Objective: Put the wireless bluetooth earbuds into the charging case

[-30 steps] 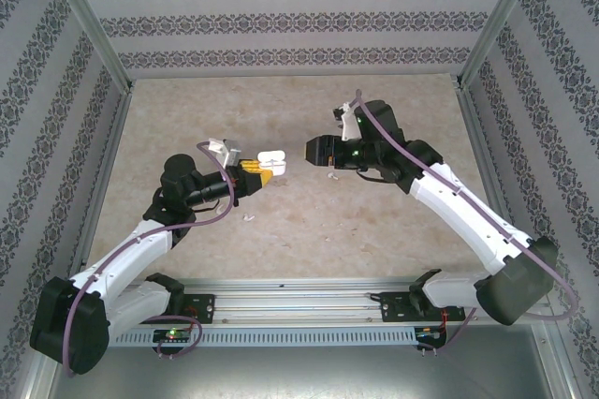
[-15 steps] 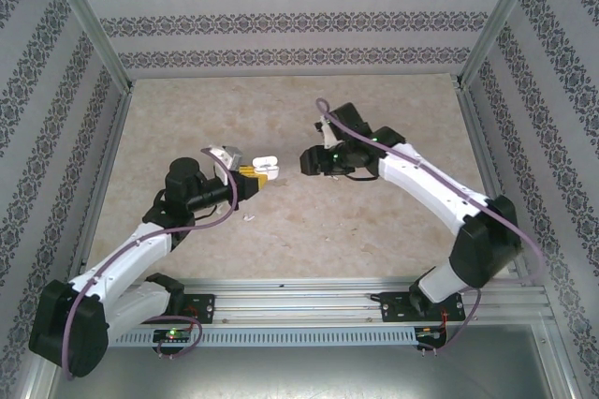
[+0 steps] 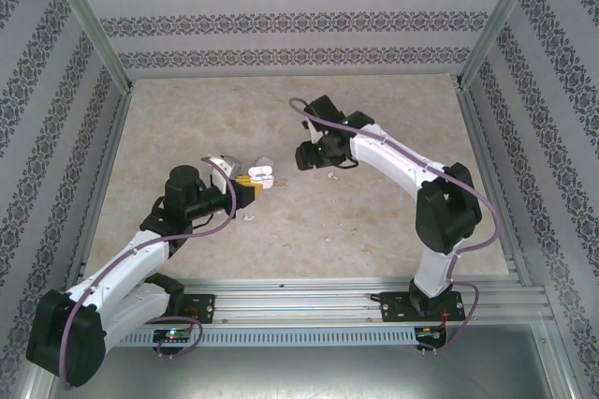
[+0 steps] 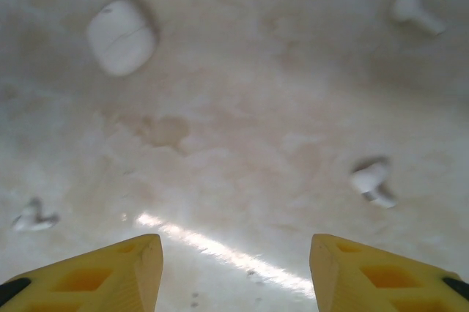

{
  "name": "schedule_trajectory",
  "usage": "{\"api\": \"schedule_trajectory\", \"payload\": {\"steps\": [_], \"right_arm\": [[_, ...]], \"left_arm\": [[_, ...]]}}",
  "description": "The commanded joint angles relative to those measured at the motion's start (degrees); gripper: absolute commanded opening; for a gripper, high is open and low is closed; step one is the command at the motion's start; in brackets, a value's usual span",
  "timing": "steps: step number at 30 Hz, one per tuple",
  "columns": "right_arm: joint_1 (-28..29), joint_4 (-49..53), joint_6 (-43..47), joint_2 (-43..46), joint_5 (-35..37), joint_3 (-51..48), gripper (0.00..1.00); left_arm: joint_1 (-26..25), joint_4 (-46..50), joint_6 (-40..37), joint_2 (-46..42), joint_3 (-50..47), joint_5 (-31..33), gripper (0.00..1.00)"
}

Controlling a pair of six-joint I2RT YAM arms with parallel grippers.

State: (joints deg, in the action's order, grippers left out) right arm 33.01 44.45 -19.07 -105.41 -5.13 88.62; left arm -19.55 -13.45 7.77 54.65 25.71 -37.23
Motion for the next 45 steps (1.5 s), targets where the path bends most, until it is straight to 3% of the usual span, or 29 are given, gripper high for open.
{"api": "schedule_trajectory", "payload": {"steps": [1,9,15,35,45], "right_arm": [[-1.77,8.1,4.92,-5.61,4.82,4.94,0.55],[-2.89,14.83,7.82,-16.01,7.04,12.8,0.59],[-4.15,14.44,7.75,-18.54,5.12,12.92,0.6],[-7.11,8.61,5.06,-19.62,-5.13,6.33,0.57],[-6.91,7.18,-0.84,-17.41,-8.98,3.82,0.57]], "left_arm": [[-0.5,-5.26,1.36,1.88,-0.24,-3.82,0.0],[-0.58,-13.98,2.88,7.81,-2.42,-3.59,0.0],[-0.58,-17.2,3.91,11.69,-2.69,-4.12,0.0],[-0.64,-18.19,4.01,14.85,-1.33,-4.58,0.0],[-0.67,-17.34,4.29,13.73,-1.28,-4.75,0.0]]}}
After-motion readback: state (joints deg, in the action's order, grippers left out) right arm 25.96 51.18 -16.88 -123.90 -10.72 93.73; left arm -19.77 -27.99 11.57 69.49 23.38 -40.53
